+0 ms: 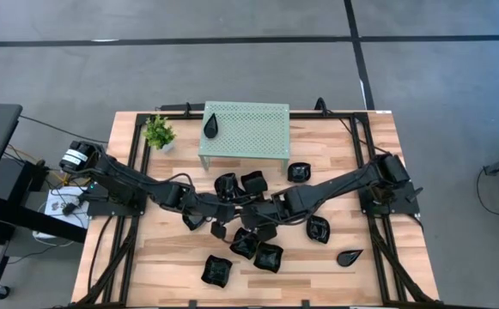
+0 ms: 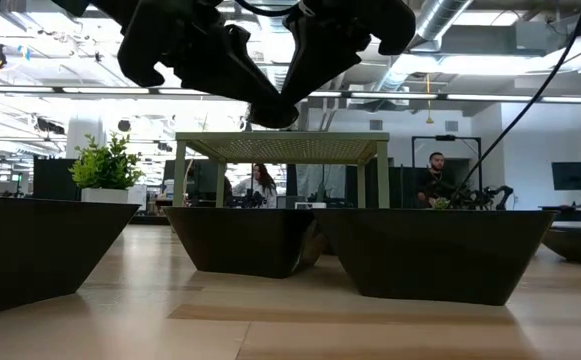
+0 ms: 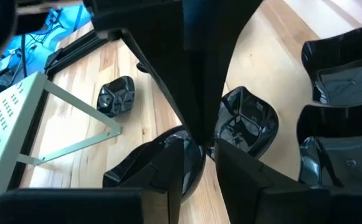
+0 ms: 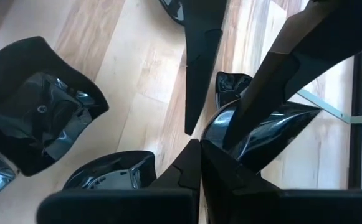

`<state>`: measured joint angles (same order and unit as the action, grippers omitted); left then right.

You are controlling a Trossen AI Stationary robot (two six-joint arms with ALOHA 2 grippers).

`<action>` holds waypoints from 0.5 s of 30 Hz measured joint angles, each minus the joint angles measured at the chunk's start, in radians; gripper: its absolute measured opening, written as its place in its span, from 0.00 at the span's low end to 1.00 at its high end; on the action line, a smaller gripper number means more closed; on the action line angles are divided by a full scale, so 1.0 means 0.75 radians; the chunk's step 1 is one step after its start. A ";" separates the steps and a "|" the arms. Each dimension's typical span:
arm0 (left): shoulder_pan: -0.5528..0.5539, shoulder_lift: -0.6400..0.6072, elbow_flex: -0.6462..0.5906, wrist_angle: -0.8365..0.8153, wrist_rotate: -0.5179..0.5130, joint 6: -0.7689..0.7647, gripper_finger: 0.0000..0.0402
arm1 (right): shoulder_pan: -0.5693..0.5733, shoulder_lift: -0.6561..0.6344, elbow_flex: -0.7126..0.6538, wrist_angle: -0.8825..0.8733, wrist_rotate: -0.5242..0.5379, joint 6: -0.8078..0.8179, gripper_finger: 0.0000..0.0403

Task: Pick & Place Mini shaped plates
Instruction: Stack the drop shaped plate on top of the other drop shaped plate on the shelf

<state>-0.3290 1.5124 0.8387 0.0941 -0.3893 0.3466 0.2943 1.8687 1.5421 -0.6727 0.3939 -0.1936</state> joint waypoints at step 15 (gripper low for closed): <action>0.005 0.000 0.000 -0.019 0.002 0.018 0.11 | -0.004 0.000 0.000 0.001 0.000 -0.008 0.00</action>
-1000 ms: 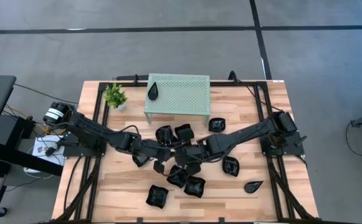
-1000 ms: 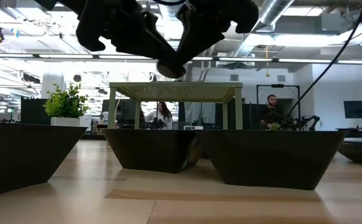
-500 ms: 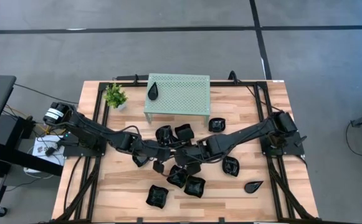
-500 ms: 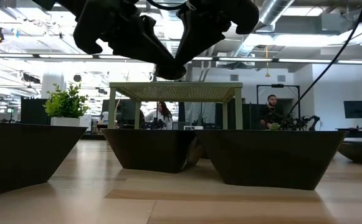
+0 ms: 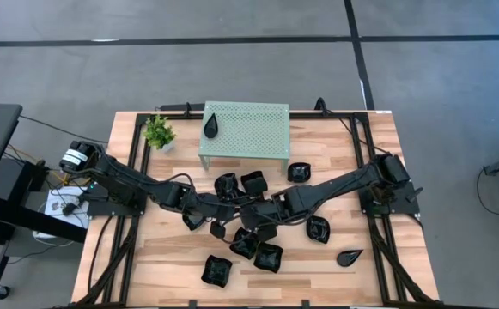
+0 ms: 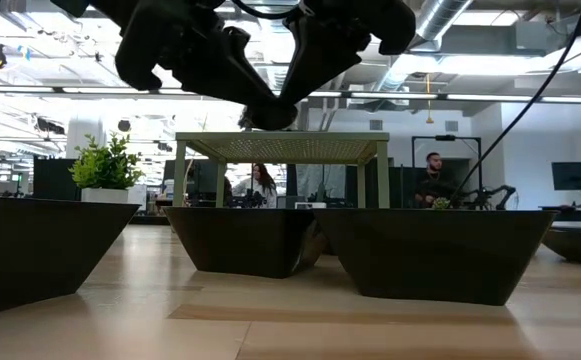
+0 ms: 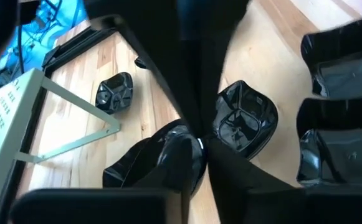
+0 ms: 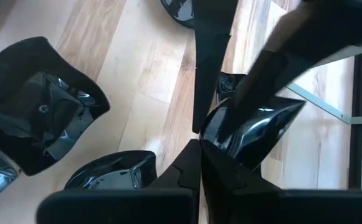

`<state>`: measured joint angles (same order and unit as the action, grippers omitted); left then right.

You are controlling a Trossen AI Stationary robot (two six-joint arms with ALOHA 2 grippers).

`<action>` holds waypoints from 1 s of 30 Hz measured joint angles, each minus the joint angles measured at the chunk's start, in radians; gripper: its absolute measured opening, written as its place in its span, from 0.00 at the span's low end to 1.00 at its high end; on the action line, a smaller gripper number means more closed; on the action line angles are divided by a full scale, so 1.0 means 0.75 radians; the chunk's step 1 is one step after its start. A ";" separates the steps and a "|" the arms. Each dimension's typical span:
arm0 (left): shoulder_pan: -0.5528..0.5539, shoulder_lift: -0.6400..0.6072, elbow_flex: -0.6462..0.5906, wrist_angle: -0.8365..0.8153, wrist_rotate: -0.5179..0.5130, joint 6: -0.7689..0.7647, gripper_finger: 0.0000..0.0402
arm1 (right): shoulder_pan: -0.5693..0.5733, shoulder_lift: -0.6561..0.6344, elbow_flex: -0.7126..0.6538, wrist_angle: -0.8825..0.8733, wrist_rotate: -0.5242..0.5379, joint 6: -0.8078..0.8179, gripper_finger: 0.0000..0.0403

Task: Pick & Place Mini shaped plates
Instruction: Stack the drop shaped plate on top of the other drop shaped plate on the shelf

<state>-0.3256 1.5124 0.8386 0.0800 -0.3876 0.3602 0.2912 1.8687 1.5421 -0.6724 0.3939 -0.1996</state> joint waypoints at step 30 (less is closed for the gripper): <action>-0.068 -0.019 0.015 -0.040 -0.056 0.299 0.02 | 0.117 0.001 0.431 -0.570 -0.007 -0.157 0.33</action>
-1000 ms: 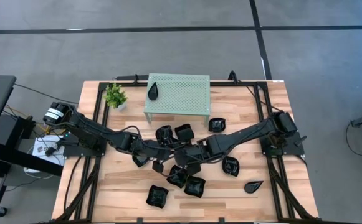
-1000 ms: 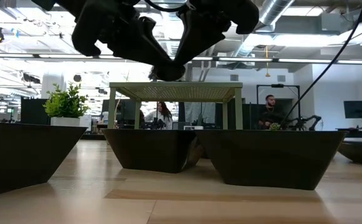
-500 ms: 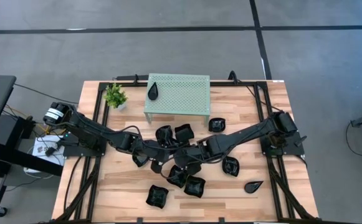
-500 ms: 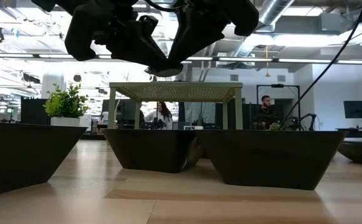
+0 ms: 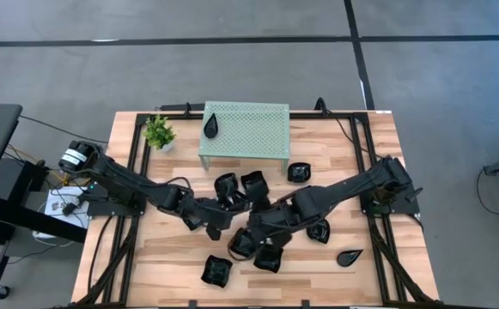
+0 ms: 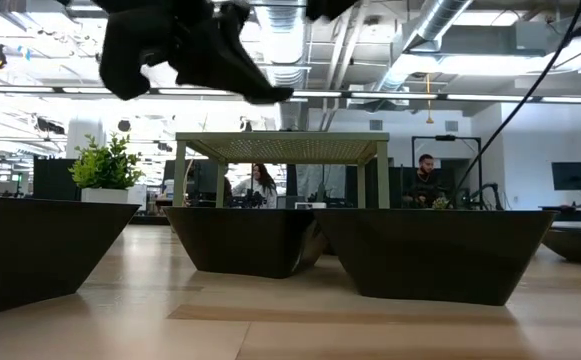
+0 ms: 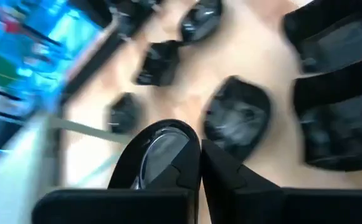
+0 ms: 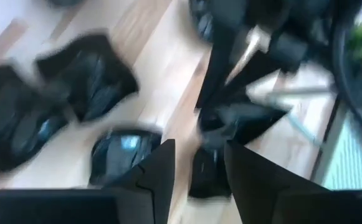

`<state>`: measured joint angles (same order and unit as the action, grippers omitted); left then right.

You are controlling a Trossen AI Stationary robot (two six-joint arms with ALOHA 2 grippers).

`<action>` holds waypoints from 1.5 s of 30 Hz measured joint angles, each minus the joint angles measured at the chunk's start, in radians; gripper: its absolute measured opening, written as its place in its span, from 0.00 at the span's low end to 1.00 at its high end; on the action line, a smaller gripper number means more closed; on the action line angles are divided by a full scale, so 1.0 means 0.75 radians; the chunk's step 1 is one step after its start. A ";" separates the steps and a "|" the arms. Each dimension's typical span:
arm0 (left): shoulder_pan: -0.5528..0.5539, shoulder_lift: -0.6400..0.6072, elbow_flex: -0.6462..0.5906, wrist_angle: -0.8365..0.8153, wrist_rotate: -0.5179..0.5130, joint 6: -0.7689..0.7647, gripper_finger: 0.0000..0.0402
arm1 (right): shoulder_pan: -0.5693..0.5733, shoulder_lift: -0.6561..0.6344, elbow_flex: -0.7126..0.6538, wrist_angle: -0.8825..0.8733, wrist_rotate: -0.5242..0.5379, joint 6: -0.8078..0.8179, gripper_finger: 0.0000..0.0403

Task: Pick & Place Mini shaped plates
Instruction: Stack the drop shaped plate on top of the other drop shaped plate on the shelf

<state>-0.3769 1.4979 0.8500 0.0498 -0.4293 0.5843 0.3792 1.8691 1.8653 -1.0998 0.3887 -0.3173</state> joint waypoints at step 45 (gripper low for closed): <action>0.818 -0.343 0.074 -0.442 1.185 0.727 0.02 | -0.125 -1.016 -1.499 1.524 -0.004 -0.098 0.31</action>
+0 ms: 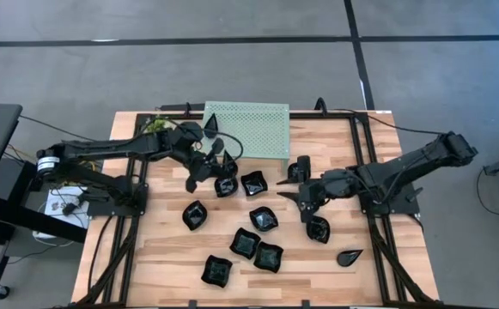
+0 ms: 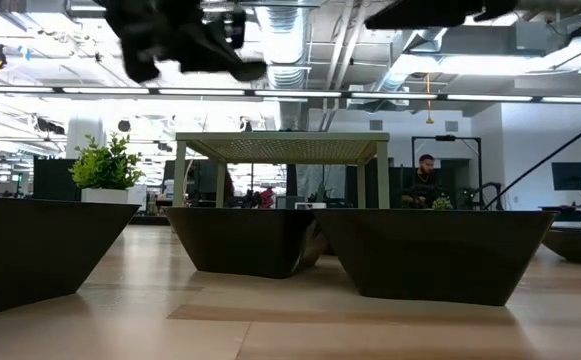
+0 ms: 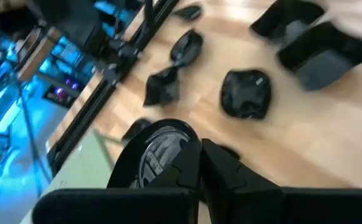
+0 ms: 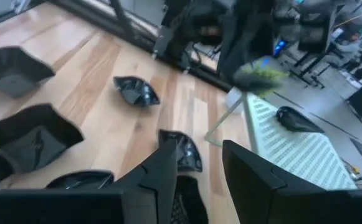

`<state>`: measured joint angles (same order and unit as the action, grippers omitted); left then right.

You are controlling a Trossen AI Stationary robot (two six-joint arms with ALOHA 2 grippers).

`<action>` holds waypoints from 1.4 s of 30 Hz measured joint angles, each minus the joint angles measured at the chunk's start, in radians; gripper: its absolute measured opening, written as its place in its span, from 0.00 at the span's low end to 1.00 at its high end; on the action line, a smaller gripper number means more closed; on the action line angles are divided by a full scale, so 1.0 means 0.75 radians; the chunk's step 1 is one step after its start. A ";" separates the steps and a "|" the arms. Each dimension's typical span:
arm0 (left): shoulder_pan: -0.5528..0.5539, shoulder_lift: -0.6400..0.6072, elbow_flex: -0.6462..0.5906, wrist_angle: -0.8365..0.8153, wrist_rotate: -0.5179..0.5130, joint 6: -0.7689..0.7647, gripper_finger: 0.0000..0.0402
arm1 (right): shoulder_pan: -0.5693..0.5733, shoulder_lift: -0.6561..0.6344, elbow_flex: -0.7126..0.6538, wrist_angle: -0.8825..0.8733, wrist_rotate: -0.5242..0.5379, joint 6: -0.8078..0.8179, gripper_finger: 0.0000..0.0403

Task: Pick & Place Mini shaped plates
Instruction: Stack the drop shaped plate on top of the other drop shaped plate on the shelf

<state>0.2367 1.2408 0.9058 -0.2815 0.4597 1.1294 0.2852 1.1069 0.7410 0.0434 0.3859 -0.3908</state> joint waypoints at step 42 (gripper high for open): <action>0.675 -0.066 0.000 -0.033 0.580 -0.009 0.02 | -0.070 0.000 0.001 0.023 -0.129 -0.121 0.31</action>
<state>0.7426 1.1916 0.9058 -0.3066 0.8950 1.1225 0.2325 1.1069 0.7414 0.0608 0.2890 -0.4812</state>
